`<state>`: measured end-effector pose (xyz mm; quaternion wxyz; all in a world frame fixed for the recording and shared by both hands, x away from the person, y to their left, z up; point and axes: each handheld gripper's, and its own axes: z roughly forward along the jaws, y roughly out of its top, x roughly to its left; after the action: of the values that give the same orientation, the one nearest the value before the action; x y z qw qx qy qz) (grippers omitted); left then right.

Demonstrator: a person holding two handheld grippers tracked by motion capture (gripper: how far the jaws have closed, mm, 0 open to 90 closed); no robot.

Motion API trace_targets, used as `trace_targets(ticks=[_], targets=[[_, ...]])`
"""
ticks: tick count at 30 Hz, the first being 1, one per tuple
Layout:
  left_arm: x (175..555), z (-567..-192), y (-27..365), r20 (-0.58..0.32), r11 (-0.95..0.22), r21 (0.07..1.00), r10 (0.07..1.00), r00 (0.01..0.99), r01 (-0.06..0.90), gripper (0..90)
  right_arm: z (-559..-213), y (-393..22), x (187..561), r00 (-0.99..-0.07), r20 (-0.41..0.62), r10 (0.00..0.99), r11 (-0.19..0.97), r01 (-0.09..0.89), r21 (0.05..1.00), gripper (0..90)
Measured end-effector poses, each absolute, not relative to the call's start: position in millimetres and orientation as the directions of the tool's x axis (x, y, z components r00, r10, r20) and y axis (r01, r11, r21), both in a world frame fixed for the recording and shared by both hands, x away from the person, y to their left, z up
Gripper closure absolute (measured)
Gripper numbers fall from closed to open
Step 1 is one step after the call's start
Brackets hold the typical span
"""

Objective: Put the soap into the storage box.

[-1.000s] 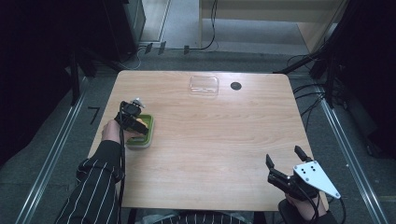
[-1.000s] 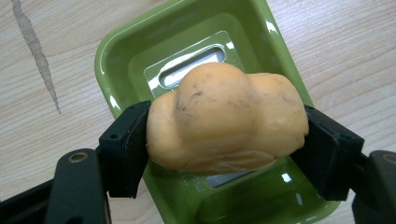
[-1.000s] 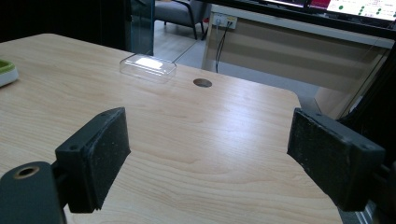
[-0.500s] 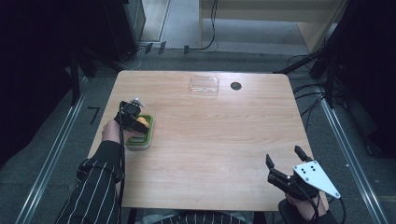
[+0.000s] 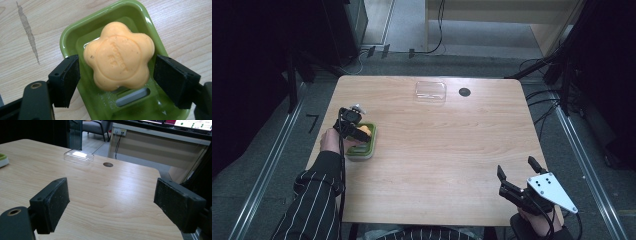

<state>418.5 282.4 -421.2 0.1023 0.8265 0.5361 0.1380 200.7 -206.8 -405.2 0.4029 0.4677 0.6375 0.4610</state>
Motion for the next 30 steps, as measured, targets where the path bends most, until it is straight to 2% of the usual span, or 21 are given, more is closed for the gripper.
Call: trace_targets(ticks=[14, 23, 30], targets=[[408.4, -411.4, 281.1, 0.108, -0.43, 0.325, 0.902, 0.418, 0.843, 13.9, -405.0, -205.5, 201.4, -0.241, -0.086, 0.967, 0.142, 0.226, 0.964, 13.2], [395.4, -409.9, 273.4, 0.122, -0.476, 0.291, 0.879, 0.461, 0.83, 12.9, -404.9, -204.8, 201.5, -0.24, -0.085, 0.967, 0.141, 0.227, 0.964, 13.3], [385.2, -406.6, 274.2, 0.118, -0.486, 0.282, 0.873, 0.473, 0.827, 7.4, -404.9, -205.4, 201.3, -0.239, -0.083, 0.967, 0.139, 0.227, 0.964, 13.3]])
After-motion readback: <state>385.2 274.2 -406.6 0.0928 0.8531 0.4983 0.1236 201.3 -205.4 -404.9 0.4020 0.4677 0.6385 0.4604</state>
